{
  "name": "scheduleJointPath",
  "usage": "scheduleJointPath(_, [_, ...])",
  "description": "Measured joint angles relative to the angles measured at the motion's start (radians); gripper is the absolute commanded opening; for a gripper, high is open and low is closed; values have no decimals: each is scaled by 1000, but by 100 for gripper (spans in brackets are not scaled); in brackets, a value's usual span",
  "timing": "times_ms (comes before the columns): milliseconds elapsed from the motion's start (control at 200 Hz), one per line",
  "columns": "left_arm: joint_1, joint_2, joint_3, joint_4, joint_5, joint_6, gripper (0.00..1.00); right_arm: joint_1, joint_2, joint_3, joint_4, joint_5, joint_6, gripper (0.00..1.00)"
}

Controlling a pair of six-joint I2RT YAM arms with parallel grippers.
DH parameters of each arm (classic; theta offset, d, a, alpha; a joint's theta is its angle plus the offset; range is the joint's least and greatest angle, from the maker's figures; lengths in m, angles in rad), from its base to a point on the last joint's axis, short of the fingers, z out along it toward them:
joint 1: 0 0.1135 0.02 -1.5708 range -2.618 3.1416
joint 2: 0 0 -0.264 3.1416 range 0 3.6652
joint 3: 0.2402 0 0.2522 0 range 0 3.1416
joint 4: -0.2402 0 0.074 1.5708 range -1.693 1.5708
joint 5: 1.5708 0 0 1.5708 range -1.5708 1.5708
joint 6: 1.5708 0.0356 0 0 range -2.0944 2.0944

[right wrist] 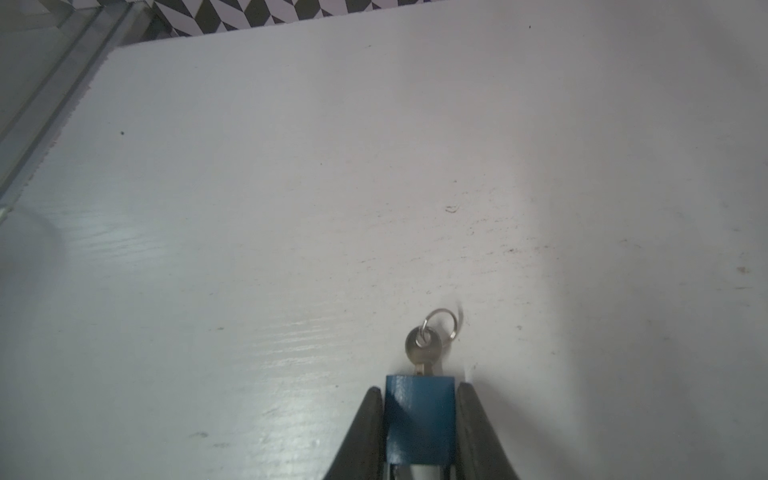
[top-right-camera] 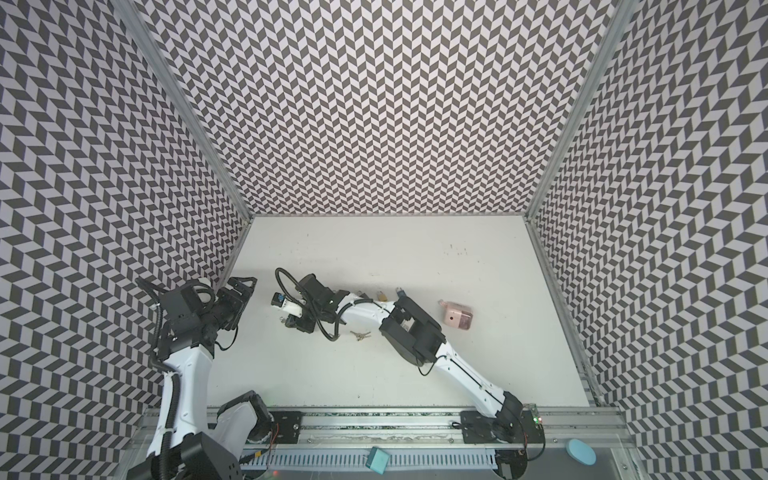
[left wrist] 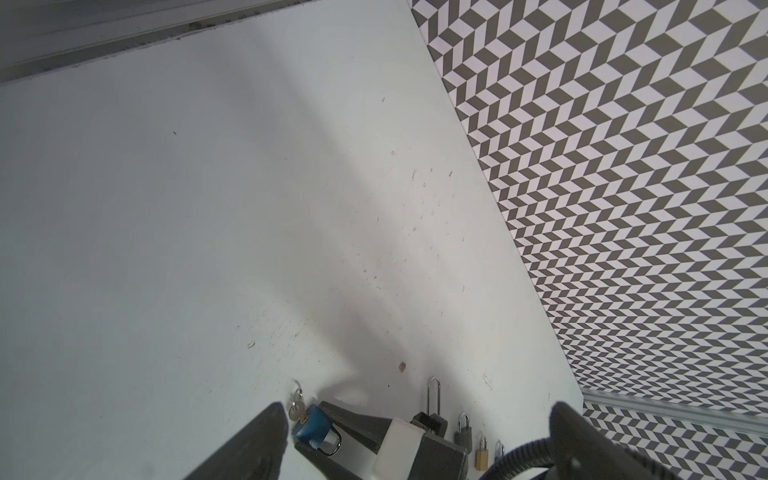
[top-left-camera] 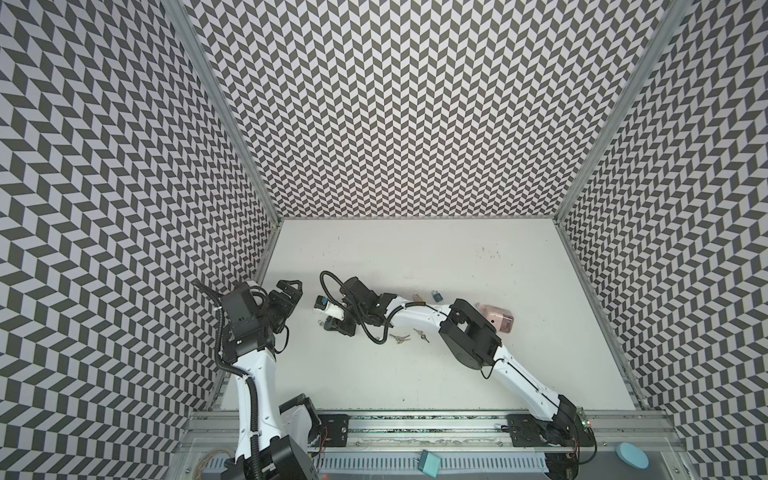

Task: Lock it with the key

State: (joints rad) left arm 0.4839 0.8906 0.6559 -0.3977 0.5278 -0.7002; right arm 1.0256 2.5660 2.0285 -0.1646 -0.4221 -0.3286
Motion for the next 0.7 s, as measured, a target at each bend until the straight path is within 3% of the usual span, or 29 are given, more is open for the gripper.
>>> scheduleJointPath(160, [-29, 5, 36, 3, 22, 22, 92, 0, -135, -147, -9, 11, 13, 23])
scheduleJointPath(481, [-140, 7, 76, 52, 89, 59, 91, -1, -729, -745, 182, 114, 50, 23])
scheduleJointPath(606, [-231, 7, 76, 80, 91, 65, 93, 1, -915, -966, 216, 164, 113, 23])
scheduleJointPath(701, [-357, 10, 82, 87, 53, 78, 94, 16, -1042, -1140, 229, 219, 200, 23])
